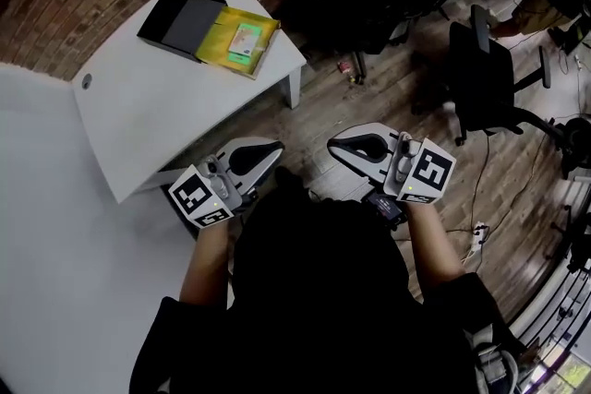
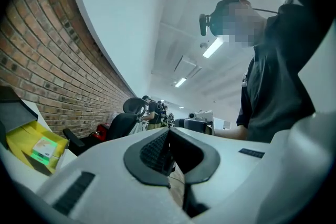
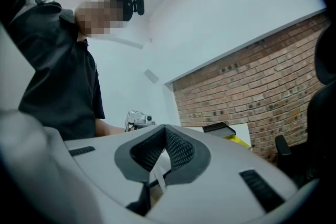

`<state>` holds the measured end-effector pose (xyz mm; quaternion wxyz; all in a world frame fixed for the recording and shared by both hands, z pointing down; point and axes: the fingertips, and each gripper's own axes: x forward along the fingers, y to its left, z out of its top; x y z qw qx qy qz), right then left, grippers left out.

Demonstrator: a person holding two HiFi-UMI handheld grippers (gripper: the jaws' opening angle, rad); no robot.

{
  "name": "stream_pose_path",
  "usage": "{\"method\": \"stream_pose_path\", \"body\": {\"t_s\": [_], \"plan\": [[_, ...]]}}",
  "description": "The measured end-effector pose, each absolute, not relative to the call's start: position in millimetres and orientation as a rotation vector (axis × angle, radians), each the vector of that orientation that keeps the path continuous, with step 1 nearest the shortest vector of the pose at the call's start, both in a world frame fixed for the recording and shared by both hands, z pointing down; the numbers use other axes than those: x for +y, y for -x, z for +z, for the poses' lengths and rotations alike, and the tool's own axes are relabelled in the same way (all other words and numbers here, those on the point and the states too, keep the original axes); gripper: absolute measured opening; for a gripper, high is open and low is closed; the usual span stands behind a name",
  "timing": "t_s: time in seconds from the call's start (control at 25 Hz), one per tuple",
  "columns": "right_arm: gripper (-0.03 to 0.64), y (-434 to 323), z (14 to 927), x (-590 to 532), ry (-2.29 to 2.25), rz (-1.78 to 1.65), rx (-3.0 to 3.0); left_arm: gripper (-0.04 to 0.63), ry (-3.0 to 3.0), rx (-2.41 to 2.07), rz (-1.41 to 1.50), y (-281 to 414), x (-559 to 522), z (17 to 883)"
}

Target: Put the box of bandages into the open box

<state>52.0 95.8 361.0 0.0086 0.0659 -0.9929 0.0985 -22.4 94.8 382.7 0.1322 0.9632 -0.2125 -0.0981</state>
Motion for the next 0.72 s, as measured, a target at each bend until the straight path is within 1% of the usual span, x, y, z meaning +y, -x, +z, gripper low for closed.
{"method": "stream_pose_path", "body": {"t_s": [0.44, 0.72], "plan": [[0.005, -142, 384, 207, -0.216, 0.429, -3.128, 0.017, -2.733, -0.575, -0.178, -84, 207, 401], [0.005, -173, 382, 246, -0.234, 0.410, -3.170, 0.017, -2.732, -0.643, -0.065, -103, 242, 406]]}}
